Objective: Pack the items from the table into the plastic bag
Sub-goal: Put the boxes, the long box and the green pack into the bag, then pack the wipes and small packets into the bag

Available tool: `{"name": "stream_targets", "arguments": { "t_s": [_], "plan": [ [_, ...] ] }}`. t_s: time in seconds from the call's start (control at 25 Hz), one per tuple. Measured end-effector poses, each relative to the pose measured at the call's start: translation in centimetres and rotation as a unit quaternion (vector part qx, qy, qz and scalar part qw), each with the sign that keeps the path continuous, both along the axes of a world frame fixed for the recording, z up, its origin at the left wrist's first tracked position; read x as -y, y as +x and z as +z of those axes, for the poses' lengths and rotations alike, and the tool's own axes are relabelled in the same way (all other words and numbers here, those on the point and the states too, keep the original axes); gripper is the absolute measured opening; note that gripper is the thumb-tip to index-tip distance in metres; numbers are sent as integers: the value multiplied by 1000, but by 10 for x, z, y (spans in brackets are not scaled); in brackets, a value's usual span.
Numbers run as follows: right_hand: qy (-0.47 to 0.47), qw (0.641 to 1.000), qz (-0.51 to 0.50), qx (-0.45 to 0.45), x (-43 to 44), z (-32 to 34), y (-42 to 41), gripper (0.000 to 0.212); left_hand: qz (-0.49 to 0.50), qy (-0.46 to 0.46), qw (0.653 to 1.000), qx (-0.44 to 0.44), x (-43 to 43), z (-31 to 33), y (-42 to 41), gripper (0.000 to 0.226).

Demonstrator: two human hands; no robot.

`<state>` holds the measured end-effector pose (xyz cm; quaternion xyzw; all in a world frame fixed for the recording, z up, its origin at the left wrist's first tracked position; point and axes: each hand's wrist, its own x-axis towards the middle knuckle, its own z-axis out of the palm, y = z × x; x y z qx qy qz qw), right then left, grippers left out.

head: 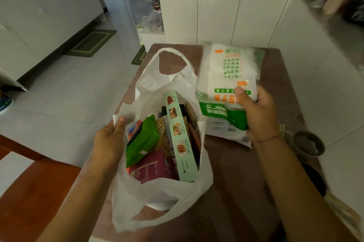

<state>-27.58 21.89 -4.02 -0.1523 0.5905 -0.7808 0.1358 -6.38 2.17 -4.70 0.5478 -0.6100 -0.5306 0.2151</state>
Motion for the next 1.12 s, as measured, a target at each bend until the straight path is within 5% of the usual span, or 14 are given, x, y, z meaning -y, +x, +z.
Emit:
{"name": "stream_targets", "arguments": {
  "t_s": [0.08,0.32,0.52,0.64,0.8,0.88,0.96,1.04,1.12],
  "plan": [
    [4,997,56,-48,3,29,37,13,-9,-5,1000,-16,-1,2,3,28],
    [312,930,176,-81,36,12,110,24,-4,15,996,-84,2,4,3,31],
    [300,930,207,37,84,-6,82,33,-13,-4,996,-94,-7,5,5,35],
    [368,905,214,19,120,-9,56,35,-12,-3,997,-75,-11,8,3,44],
    [532,824,163,-103,143,-12,40,66,-17,-1,997,-72,-10,8,1,46],
    [554,777,113,-275,144,-17,44,93,-13,10,997,-73,-8,8,0,40],
    [563,695,192,-405,145,-30,58,96,-10,16,997,-75,-6,6,-1,38],
    [602,612,304,-414,144,-52,71,95,-5,21,997,-73,-6,5,-3,39],
    [638,569,326,-404,147,-70,72,95,3,28,997,-69,-6,4,-5,38]
  ]
}}
